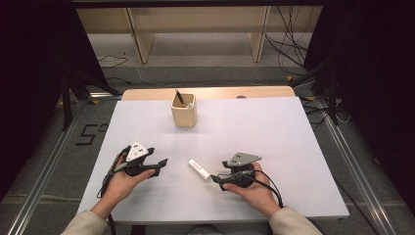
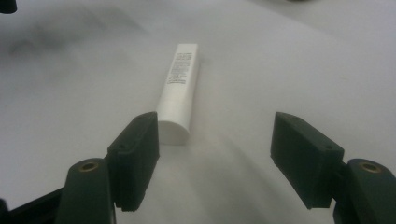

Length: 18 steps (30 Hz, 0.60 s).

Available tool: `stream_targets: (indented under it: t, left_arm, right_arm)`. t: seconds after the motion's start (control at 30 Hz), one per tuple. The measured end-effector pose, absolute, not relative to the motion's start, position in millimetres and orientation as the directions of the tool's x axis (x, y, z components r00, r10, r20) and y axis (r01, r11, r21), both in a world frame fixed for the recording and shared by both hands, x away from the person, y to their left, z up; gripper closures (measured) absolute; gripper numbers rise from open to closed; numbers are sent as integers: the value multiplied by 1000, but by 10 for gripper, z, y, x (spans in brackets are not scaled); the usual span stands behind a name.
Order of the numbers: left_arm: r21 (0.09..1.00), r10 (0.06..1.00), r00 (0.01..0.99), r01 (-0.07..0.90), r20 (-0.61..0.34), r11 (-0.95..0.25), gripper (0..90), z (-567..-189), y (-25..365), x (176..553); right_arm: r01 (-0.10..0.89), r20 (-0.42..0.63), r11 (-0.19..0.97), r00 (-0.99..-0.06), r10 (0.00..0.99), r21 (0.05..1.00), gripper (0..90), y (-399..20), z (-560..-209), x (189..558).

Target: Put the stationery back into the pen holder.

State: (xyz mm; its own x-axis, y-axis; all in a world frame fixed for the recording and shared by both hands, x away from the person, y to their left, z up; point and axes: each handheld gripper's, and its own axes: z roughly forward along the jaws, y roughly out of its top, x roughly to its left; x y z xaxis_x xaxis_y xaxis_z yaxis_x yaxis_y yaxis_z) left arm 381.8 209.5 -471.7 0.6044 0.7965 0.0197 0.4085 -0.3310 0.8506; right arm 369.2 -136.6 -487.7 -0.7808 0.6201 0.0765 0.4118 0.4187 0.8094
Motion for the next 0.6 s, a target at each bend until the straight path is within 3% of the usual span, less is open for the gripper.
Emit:
stream_targets:
  t: [0.6]
  left_arm:
    - [848,793,609,410,20,-336,324,-4731,2076,3826]
  right_arm:
    - [412,57,436,-776,629,800,348,-1107,-4931,3650]
